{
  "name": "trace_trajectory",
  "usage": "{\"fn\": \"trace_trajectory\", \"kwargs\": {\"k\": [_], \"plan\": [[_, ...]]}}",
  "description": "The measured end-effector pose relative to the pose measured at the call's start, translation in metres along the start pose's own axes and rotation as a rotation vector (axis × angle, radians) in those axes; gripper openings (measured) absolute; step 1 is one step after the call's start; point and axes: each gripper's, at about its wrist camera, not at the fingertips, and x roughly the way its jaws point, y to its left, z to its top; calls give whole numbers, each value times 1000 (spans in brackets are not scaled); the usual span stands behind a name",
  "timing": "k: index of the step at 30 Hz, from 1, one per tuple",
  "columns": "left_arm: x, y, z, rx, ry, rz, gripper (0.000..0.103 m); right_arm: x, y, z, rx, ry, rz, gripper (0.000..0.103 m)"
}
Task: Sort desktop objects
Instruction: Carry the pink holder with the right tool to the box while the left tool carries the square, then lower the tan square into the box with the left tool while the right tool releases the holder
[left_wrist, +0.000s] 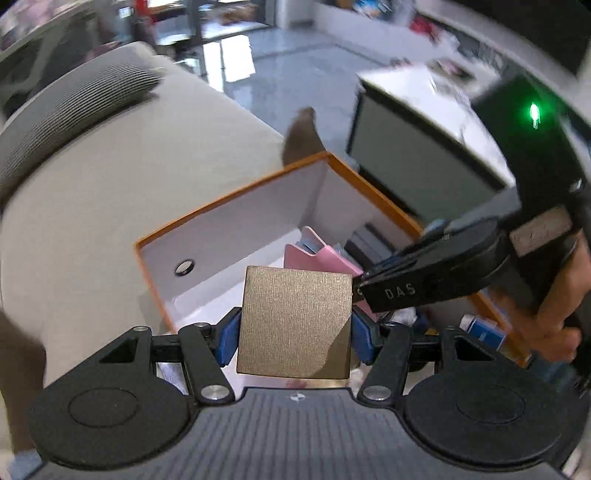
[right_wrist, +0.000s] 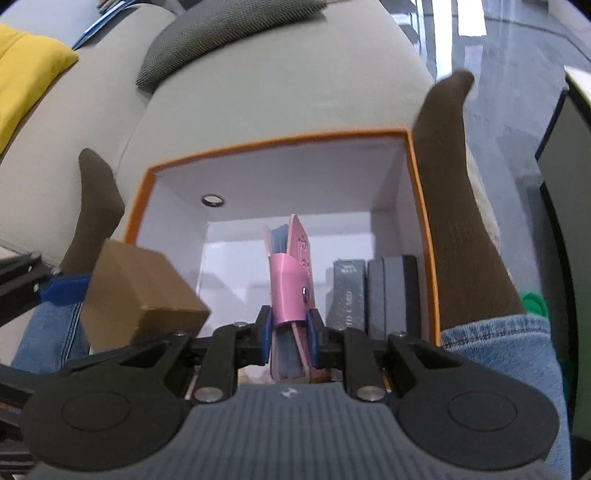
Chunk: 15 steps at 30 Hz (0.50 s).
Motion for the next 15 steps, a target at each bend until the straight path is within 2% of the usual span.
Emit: {"fn": "trace_trajectory", "kwargs": {"k": [7, 15], "plan": [[44, -17, 2, 247, 124, 13, 70, 16, -15, -2, 59, 2, 8, 21], [86, -27, 9, 433, 221, 3, 70, 16, -15, -1, 81, 3, 18, 22]]}}
